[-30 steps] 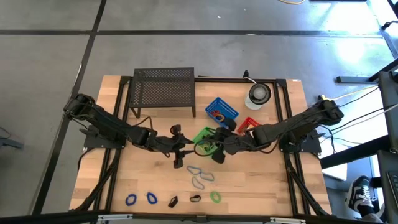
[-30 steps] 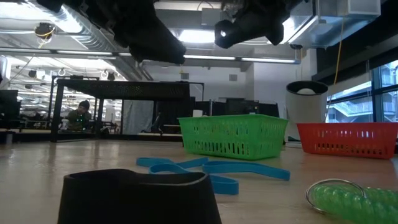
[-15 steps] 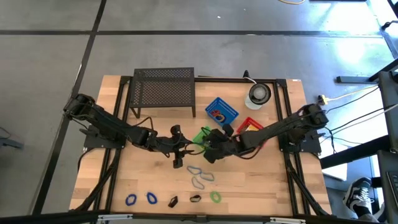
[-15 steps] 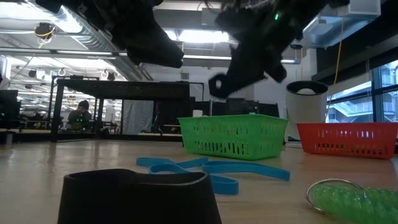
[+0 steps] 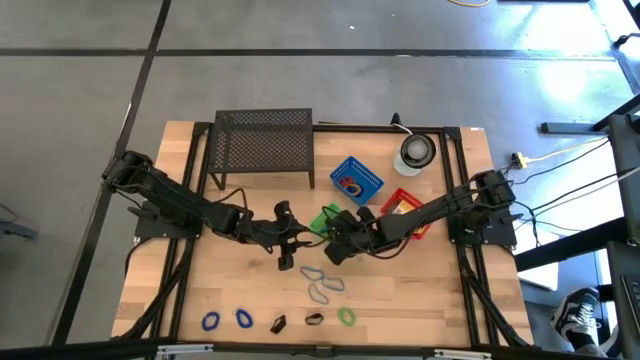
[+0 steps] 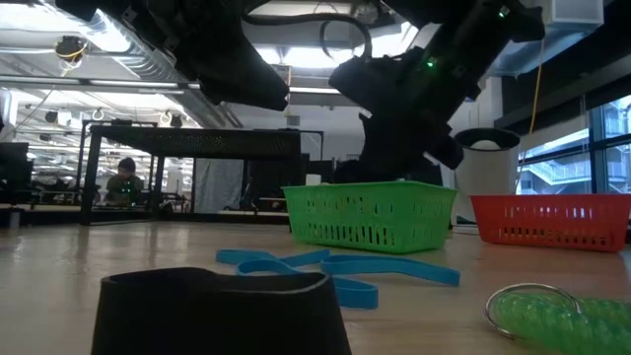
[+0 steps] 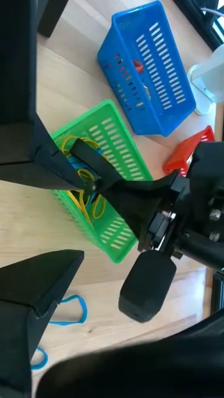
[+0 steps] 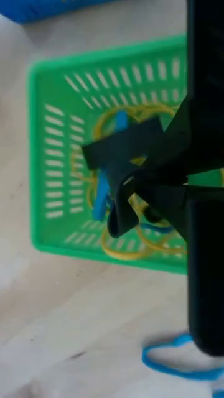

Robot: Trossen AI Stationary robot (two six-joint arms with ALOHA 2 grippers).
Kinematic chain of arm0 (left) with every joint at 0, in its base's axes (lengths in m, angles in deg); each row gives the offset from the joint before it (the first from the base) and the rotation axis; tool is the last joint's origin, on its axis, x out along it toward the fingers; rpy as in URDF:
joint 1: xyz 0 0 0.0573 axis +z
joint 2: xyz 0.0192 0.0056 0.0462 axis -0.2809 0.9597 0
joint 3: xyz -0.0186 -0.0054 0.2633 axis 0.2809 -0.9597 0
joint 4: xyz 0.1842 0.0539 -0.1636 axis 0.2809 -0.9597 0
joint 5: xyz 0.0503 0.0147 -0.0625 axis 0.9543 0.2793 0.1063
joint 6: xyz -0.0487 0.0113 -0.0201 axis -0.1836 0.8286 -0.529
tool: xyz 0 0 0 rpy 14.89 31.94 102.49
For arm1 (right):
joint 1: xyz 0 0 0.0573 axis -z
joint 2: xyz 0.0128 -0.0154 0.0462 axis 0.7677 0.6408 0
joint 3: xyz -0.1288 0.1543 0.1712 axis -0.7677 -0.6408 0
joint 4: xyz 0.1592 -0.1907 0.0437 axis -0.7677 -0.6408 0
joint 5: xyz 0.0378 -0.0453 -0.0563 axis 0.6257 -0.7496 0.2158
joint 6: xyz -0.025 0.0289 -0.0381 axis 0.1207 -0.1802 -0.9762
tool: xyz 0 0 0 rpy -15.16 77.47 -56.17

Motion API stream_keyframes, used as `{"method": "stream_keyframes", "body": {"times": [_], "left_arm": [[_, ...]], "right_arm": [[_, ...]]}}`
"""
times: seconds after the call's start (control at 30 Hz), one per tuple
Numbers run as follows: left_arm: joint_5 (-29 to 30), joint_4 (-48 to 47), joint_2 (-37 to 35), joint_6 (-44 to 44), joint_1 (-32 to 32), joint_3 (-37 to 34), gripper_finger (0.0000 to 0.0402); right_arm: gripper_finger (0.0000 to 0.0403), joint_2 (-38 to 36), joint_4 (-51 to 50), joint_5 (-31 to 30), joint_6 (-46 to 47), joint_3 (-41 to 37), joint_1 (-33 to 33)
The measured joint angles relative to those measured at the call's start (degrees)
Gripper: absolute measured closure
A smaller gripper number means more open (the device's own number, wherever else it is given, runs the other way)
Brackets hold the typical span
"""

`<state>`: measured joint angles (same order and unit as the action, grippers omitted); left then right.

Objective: Pick & Place Office Desk Supplies
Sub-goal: Put the black rubber band into the green basket, then put the blue rubber band into the green basket

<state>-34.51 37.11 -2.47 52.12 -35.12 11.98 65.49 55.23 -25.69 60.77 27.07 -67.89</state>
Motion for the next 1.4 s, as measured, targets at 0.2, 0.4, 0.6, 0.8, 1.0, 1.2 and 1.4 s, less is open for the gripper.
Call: {"method": "stream_keyframes", "body": {"times": [0.2, 0.4, 0.6, 0.8, 1.0, 1.2, 1.4], "left_arm": [[-0.13, -0.02, 0.00, -0.57, 0.00, 0.00, 0.0237], [-4.60, -1.92, 0.00, -1.70, -0.01, 0.00, 0.0240], [-7.65, -5.08, 0.00, -1.64, -0.02, 0.00, 0.0235], [-8.19, -8.11, 1.05, -1.41, -0.02, 0.00, 0.0222], [-9.24, -7.76, 5.79, 4.60, -0.02, -0.02, 0.0206], [-11.76, -3.78, 12.75, 5.07, -0.32, -0.02, 0.0204], [-14.52, 2.68, 17.50, 5.38, -2.12, 0.00, 0.0204]], "right_arm": [[0.0339, 0.00, 0.00, 0.89, 0.78, 0.00, 0.02], [0.0290, 0.00, 0.00, 0.79, 0.70, 0.00, 0.02], [0.0229, 0.00, 0.00, 0.63, -0.12, 0.00, 0.02], [0.0172, -0.58, -0.17, 1.11, -3.06, 0.00, 0.03], [0.0143, -3.72, -0.42, 1.15, -5.98, 0.00, 0.04], [0.0141, -5.66, -0.38, 3.60, -5.78, 0.00, -0.14], [0.0140, -5.66, -0.52, 5.43, -5.38, 0.00, -1.31]]}}
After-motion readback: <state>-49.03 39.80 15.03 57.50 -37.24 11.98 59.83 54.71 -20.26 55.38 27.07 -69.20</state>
